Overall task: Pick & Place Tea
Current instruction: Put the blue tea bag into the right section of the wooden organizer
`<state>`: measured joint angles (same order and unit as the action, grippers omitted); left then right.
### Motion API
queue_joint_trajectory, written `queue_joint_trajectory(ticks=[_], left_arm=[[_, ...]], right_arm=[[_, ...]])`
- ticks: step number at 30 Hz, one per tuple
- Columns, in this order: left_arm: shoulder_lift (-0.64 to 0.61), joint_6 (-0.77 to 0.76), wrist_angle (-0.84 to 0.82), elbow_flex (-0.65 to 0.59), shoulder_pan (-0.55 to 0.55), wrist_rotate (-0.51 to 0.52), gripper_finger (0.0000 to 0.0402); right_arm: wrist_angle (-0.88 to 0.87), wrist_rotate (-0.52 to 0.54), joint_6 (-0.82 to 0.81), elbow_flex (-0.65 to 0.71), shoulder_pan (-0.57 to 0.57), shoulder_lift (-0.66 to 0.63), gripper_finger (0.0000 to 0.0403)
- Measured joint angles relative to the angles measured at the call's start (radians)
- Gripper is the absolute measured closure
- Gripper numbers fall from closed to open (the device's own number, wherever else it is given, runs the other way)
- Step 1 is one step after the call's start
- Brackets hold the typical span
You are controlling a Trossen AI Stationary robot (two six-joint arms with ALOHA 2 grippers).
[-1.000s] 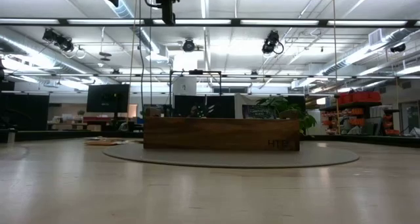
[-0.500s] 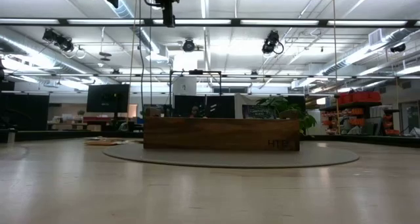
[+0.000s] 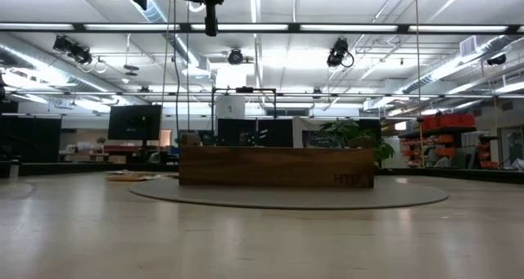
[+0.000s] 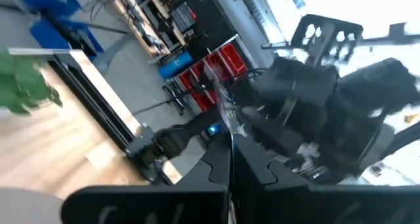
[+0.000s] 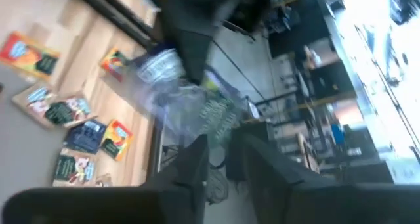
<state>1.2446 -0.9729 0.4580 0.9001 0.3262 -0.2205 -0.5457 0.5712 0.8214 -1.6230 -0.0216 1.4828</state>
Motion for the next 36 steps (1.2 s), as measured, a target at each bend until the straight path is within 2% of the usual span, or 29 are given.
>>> queue_joint_trajectory(ticks=[6,10,12,14,17,19,25,31,36], left_arm=[[0.000,0.144,0.005,0.000,-0.001,0.005,0.0396],[0.000,0.268,0.024,0.000,-0.001,0.006,0.0396],[0.000,0.340,0.031,0.000,-0.001,0.006,0.0397],[0.000,0.413,0.035,0.000,-0.001,0.006,0.0397],[0.000,0.523,0.041,0.000,-0.001,0.006,0.0396],[0.000,0.582,0.041,0.000,-0.001,0.006,0.0396],[0.000,0.683,0.057,0.000,-0.001,0.006,0.0397],[0.000,0.752,0.086,0.000,-0.004,0.006,0.0397],[0.000,0.756,0.101,0.000,-0.005,-0.017,0.0397]], right_arm=[[0.007,0.033,-0.170,-0.001,0.007,-0.051,0.0232],[0.006,-0.007,-0.412,-0.001,0.029,-0.080,0.0206],[0.007,-0.106,-0.577,-0.001,0.053,-0.093,0.0201],[0.013,-0.252,-0.714,-0.001,0.092,-0.095,0.0200],[0.012,-0.497,-0.851,-0.001,0.158,-0.088,0.0199],[0.022,-0.604,-0.922,-0.001,0.195,-0.080,0.0199],[0.069,-0.725,-1.069,-0.001,0.279,-0.074,0.0199],[0.098,-0.936,-1.164,-0.001,0.328,-0.039,0.0199],[0.104,-0.954,-1.162,-0.001,0.328,0.011,0.0199]])
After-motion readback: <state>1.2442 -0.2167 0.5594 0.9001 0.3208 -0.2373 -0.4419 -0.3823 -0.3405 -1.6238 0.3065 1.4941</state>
